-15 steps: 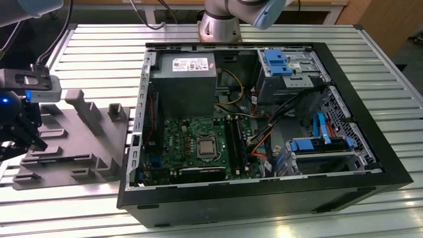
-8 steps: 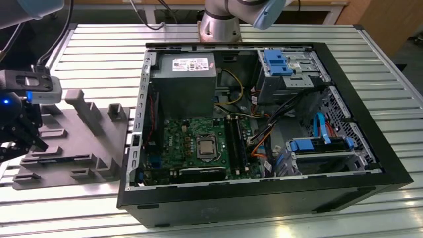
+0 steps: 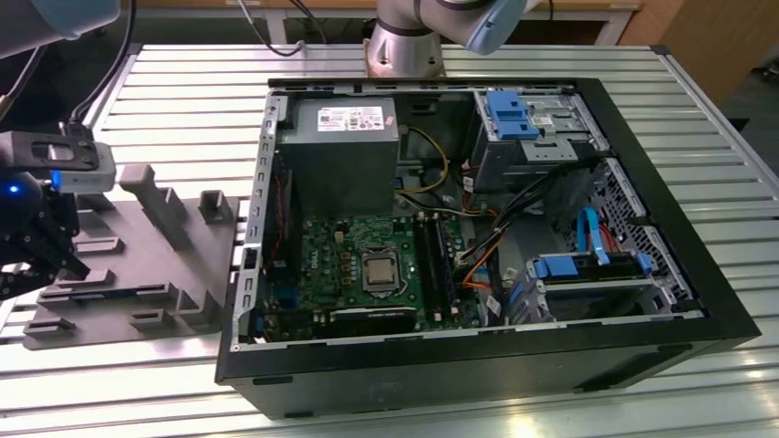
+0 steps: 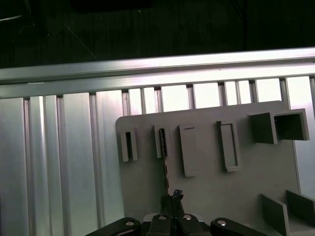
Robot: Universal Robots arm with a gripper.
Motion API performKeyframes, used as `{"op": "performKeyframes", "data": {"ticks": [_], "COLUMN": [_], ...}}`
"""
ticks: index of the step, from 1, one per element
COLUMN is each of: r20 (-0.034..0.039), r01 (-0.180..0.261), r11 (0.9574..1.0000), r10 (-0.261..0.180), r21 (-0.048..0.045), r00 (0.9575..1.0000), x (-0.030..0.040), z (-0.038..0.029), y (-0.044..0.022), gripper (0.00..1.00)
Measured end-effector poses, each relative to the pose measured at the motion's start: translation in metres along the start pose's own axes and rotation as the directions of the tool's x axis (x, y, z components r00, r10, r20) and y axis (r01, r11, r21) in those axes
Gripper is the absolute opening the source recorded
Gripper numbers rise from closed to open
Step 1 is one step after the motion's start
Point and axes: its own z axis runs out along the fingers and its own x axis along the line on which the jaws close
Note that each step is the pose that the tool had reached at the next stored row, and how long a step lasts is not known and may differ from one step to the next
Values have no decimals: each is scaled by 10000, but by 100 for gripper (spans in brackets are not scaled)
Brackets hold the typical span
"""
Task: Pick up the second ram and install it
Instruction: 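Pick up the second ram and move it above second insertion slot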
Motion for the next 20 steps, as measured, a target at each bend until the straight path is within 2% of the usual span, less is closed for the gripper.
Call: {"op": "performKeyframes", "data": {"ticks": [20], "r20": [1], "r01": [0], "r11": [10000], "r10": [0], "r21": [1], "r00": [10000], "x": [2], "z": [49], "y": [-2], "gripper": [11]}}
